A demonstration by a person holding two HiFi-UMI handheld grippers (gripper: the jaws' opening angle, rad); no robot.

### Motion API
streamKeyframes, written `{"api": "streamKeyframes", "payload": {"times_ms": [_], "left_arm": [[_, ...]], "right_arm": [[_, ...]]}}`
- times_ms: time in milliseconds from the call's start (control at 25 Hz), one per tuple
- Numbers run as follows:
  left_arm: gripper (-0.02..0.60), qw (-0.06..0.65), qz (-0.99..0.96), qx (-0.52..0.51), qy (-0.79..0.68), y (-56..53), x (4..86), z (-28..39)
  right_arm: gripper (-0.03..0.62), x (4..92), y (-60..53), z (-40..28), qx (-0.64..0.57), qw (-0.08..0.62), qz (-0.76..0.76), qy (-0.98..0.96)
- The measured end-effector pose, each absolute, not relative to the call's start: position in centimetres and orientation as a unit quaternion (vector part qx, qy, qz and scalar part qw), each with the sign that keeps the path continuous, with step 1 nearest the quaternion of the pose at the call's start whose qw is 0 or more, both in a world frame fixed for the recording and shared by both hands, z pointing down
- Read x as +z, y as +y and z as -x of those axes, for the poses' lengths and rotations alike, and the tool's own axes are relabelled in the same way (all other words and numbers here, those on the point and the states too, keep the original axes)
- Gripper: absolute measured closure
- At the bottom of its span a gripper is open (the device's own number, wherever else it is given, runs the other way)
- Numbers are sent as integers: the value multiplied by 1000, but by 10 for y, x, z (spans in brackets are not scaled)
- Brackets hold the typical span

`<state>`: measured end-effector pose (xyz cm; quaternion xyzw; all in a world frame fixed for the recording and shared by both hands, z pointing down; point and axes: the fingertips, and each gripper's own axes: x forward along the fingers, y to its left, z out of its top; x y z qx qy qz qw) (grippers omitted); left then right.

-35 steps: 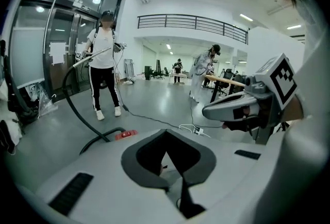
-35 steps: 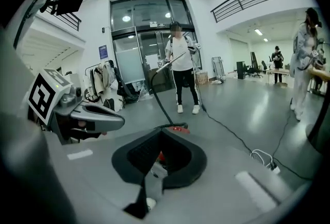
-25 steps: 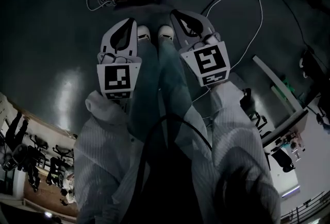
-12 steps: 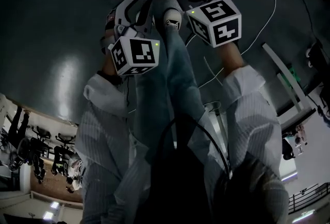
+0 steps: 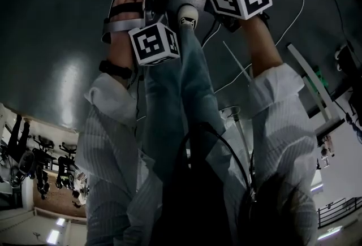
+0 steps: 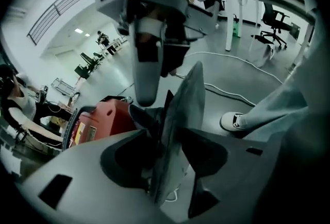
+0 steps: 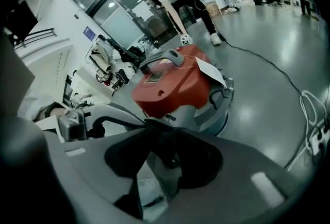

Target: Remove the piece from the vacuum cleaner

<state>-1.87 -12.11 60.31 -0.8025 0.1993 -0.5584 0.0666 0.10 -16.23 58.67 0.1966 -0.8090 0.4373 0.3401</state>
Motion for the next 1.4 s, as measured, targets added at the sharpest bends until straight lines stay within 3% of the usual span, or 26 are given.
{"api": "streamKeyframes", "payload": {"times_ms": [280,560,1400], "left_arm": [[428,75,787,-584,185,-115,616,16],[542,0,808,-566,163,-100,613,12],[540,-84,812,-552,170,-72,613,8]], "right_arm": [[476,563,-168,28,242,378,-119,-886],[510,566,-168,37,249,374,-88,-889],[503,571,-167,35,275,365,-98,-884]]}}
